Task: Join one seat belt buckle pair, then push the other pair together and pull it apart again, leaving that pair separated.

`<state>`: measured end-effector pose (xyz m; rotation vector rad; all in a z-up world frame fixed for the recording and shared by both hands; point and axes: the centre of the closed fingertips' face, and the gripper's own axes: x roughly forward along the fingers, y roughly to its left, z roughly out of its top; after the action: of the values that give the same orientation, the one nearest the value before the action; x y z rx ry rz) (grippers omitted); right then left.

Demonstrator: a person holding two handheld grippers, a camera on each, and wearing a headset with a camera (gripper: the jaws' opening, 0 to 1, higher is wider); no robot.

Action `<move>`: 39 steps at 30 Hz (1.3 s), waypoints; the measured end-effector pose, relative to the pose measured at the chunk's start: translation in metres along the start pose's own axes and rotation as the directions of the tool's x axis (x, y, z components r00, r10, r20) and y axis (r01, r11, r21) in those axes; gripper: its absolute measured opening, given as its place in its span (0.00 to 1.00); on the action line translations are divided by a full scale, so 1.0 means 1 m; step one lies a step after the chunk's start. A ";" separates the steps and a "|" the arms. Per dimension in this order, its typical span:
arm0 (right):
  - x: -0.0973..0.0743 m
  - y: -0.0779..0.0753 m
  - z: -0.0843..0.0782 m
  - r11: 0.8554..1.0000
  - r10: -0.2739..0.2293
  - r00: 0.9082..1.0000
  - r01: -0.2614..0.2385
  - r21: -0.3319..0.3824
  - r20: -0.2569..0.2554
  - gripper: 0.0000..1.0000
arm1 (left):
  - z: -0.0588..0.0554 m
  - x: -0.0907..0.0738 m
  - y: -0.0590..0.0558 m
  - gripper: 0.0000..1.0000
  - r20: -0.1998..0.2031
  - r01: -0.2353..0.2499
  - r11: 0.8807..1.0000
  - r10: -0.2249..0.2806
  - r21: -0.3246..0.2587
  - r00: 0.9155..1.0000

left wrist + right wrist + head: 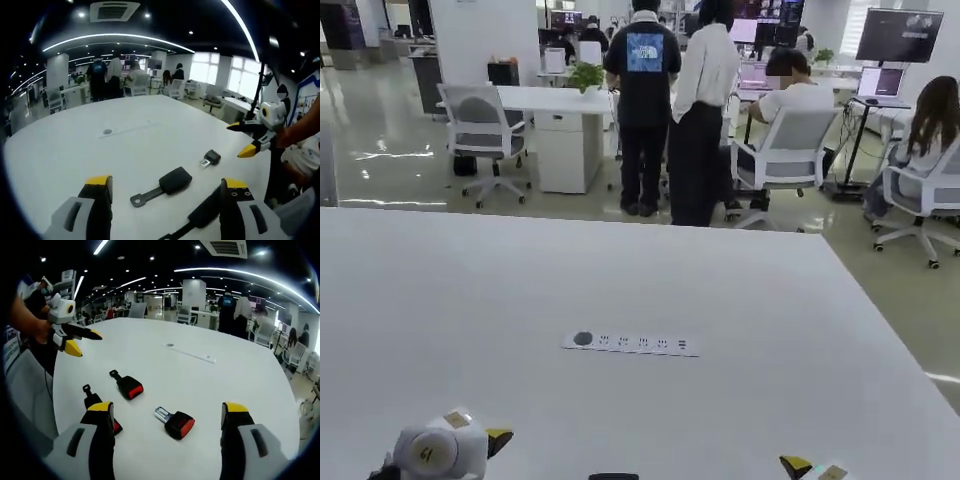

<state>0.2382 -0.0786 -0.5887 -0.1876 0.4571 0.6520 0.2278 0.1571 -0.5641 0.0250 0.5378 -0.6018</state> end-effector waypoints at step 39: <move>-0.077 0.030 -0.022 0.990 -0.113 0.992 0.109 0.087 0.048 0.96 | -0.033 -0.094 0.013 0.99 0.066 -0.092 0.993 0.097 -0.077 0.993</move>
<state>0.1577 -0.1033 -0.5731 -0.1151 0.4195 0.5263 0.1541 0.2236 -0.5487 -0.0400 0.4879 -0.4882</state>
